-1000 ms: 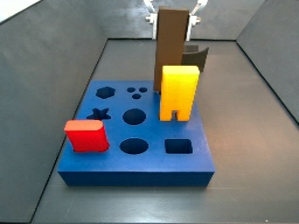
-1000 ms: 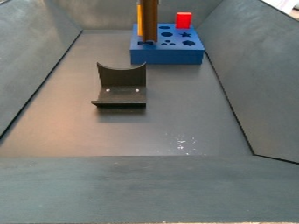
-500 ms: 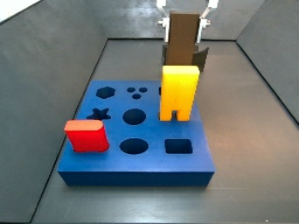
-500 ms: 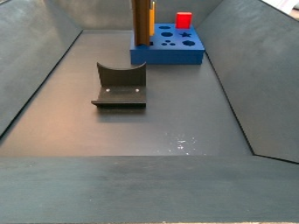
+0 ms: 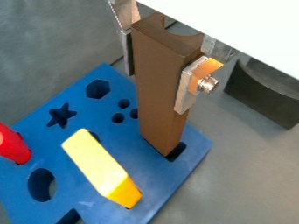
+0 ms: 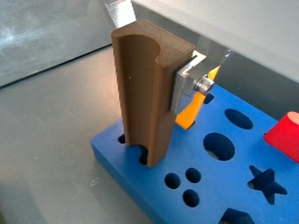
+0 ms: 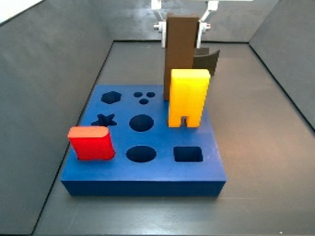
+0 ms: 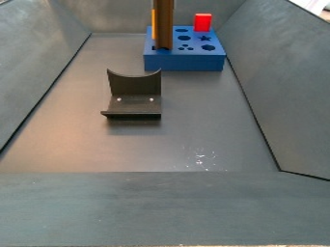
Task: Pick up the arch object. Move up. Rotate the arch object. Move to above the board. Insert the arch object.
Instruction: Insert the arch object.
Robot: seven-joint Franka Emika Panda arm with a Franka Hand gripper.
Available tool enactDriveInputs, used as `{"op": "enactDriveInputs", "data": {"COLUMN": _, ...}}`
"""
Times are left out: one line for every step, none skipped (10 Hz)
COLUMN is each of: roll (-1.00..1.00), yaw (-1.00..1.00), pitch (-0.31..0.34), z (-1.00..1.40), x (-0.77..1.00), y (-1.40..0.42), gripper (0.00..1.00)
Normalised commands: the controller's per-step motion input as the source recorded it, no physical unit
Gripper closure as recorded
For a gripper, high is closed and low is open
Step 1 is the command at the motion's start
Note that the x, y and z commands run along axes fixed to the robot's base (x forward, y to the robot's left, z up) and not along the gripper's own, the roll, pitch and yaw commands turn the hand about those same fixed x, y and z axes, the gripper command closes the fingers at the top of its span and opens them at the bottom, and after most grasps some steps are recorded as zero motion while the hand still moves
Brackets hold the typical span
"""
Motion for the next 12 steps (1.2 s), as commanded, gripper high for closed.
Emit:
{"op": "enactDriveInputs", "data": {"roll": 0.0, "yaw": 0.21, "pitch": -0.026, "z": -0.6, "x": 0.41, "y": 0.0, "gripper": 1.0}}
{"op": "enactDriveInputs", "data": {"roll": 0.0, "yaw": 0.35, "pitch": 0.0, "z": -0.57, "x": 0.65, "y": 0.11, "gripper": 1.0}}
{"op": "enactDriveInputs", "data": {"roll": 0.0, "yaw": 0.39, "pitch": -0.01, "z": -0.47, "x": 0.35, "y": 0.27, "gripper": 1.0}}
{"op": "enactDriveInputs", "data": {"roll": 0.04, "yaw": 0.32, "pitch": -0.036, "z": -0.2, "x": -0.04, "y": 0.27, "gripper": 1.0}}
{"op": "enactDriveInputs", "data": {"roll": -0.02, "yaw": 0.02, "pitch": -0.046, "z": -0.07, "x": 0.0, "y": 0.05, "gripper": 1.0}}
{"op": "enactDriveInputs", "data": {"roll": 0.25, "yaw": 0.0, "pitch": -0.089, "z": -0.82, "x": -0.02, "y": -0.08, "gripper": 1.0}}
{"op": "enactDriveInputs", "data": {"roll": 0.32, "yaw": 0.0, "pitch": -0.097, "z": -0.73, "x": -0.12, "y": -0.28, "gripper": 1.0}}
{"op": "enactDriveInputs", "data": {"roll": 0.35, "yaw": 0.0, "pitch": -0.113, "z": -0.68, "x": -0.15, "y": -0.29, "gripper": 1.0}}
{"op": "enactDriveInputs", "data": {"roll": 0.37, "yaw": 0.0, "pitch": -0.111, "z": -0.64, "x": -0.13, "y": -0.27, "gripper": 1.0}}
{"op": "enactDriveInputs", "data": {"roll": 0.2, "yaw": -0.09, "pitch": -0.183, "z": -0.4, "x": -0.35, "y": -0.09, "gripper": 1.0}}
{"op": "enactDriveInputs", "data": {"roll": 0.0, "yaw": 0.0, "pitch": -0.007, "z": 0.0, "x": 0.0, "y": 0.0, "gripper": 1.0}}
{"op": "enactDriveInputs", "data": {"roll": 0.0, "yaw": 0.0, "pitch": 0.007, "z": 0.0, "x": 0.0, "y": 0.0, "gripper": 1.0}}
